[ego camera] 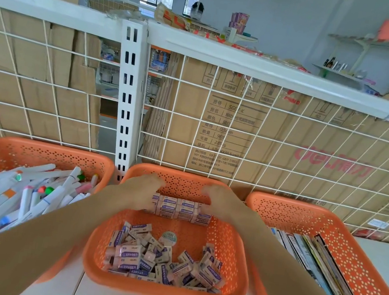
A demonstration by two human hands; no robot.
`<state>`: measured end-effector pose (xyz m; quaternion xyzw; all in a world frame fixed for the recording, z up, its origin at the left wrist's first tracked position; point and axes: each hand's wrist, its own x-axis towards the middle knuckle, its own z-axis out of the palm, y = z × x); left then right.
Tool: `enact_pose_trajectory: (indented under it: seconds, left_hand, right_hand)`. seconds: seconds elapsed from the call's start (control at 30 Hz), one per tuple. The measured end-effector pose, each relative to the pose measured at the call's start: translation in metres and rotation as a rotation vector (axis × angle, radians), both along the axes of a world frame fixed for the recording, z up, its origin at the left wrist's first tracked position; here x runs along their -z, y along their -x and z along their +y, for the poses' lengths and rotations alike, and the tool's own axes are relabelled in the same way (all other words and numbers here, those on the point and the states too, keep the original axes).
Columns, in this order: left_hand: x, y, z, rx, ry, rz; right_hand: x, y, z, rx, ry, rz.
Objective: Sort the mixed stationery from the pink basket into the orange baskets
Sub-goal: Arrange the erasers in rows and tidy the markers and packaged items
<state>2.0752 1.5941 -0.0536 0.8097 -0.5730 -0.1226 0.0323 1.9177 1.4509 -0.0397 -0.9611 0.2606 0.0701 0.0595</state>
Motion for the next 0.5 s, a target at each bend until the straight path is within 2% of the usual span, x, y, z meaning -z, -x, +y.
enact_pose_trajectory:
  seconds: [0.17,0.33,0.5]
  left_hand:
    - [0.008,-0.013,-0.015,0.062,-0.155,-0.189]
    - [0.019,-0.012,-0.024,0.083,-0.181,-0.195]
    - [0.02,-0.011,-0.029,0.095,-0.162,-0.221]
  right_hand:
    - [0.012,-0.011,-0.005,-0.091,0.017,0.179]
    - [0.019,-0.022,-0.007,-0.157,0.08,0.246]
    - [0.022,-0.024,-0.007,-0.208,0.16,0.222]
